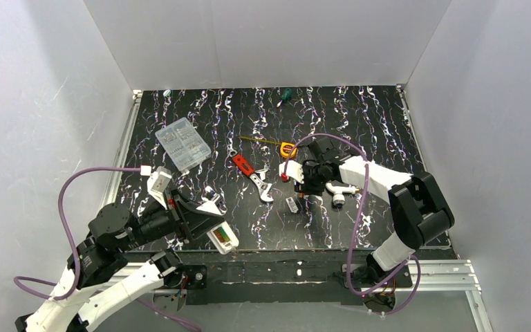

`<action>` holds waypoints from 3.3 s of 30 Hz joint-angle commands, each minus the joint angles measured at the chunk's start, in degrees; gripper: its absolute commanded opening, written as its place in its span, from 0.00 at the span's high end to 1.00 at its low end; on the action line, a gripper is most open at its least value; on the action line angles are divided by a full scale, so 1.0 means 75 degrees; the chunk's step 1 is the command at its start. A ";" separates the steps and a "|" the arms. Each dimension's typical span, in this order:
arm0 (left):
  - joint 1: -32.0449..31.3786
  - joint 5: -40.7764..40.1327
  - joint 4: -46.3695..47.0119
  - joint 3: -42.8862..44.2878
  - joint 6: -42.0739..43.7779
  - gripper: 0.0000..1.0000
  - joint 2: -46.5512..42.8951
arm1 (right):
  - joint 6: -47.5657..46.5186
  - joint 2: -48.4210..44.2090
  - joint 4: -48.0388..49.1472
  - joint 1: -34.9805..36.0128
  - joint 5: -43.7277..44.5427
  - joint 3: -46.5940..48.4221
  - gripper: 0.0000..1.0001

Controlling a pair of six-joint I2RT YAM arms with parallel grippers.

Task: Load the batteries into the remote control
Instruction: Pick up the battery from the center of the board.

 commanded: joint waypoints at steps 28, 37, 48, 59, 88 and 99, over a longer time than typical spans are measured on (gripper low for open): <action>-0.0001 -0.0245 0.0261 0.0250 0.0203 1.00 -0.0243 | -0.0272 0.0734 0.0909 0.0384 0.0393 0.0055 0.45; -0.0002 -0.0257 0.0222 0.0251 0.0189 1.00 -0.0263 | -0.0264 0.0852 0.0820 0.0539 0.0250 0.0202 0.44; -0.0010 -0.0279 0.0223 0.0258 0.0176 1.00 -0.0263 | -0.0383 0.1173 0.0576 0.0798 0.0199 0.0561 0.44; -0.0003 -0.0334 0.0129 0.0287 0.0211 1.00 -0.0315 | -0.0466 0.1632 -0.0134 0.0928 -0.0006 0.1109 0.48; -0.0001 -0.0378 0.0181 0.0231 0.0174 1.00 -0.0312 | 0.0422 0.1976 -0.1719 0.0970 -0.0265 0.1806 0.94; -0.0002 -0.0588 0.0005 0.0191 0.0120 1.00 -0.0342 | 0.2717 0.1097 -0.0441 0.0834 -0.0059 0.1738 0.99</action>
